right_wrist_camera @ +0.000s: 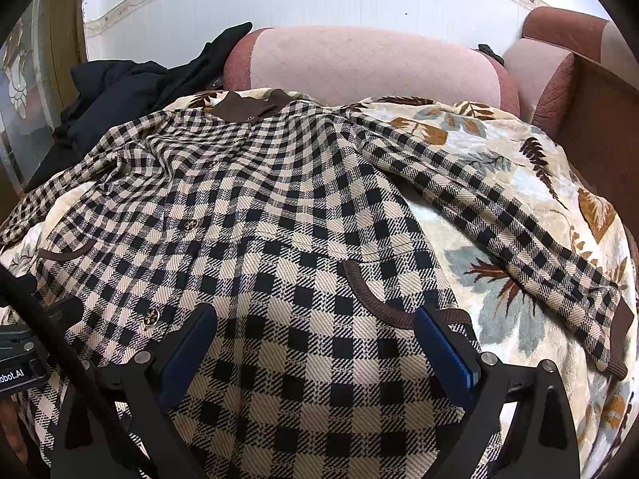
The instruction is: Fold large clothes
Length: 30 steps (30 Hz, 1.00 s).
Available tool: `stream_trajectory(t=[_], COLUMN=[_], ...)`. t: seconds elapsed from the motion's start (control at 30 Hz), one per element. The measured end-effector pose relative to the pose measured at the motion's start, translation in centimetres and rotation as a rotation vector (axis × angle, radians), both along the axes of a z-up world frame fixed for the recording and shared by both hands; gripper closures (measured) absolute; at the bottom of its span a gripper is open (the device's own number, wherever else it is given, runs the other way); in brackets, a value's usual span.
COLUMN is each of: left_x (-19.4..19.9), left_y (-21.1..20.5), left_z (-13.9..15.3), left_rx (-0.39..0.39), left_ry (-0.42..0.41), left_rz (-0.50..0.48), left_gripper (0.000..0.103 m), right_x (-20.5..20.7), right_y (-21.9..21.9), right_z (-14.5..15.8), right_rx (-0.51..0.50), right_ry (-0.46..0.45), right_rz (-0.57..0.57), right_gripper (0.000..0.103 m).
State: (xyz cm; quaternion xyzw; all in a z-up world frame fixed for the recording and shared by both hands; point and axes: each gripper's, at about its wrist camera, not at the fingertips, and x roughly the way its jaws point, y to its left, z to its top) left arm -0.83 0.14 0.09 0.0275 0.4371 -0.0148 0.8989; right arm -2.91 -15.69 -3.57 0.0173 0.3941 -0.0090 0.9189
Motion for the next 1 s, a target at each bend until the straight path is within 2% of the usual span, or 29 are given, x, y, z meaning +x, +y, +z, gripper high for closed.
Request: stream_trajectory(t=[1.0], left_x=[0.09], left_y=[0.06], left_z=[-0.45], left_rx=[-0.02], left_ry=[0.014], left_rz=[0.013], left_gripper=[0.009], right_x=[0.34], right_y=[-0.1], right_z=[-0.39], right_rx=[0.016], right_ry=[0.011], right_rz=[-0.008], right_gripper=[0.003])
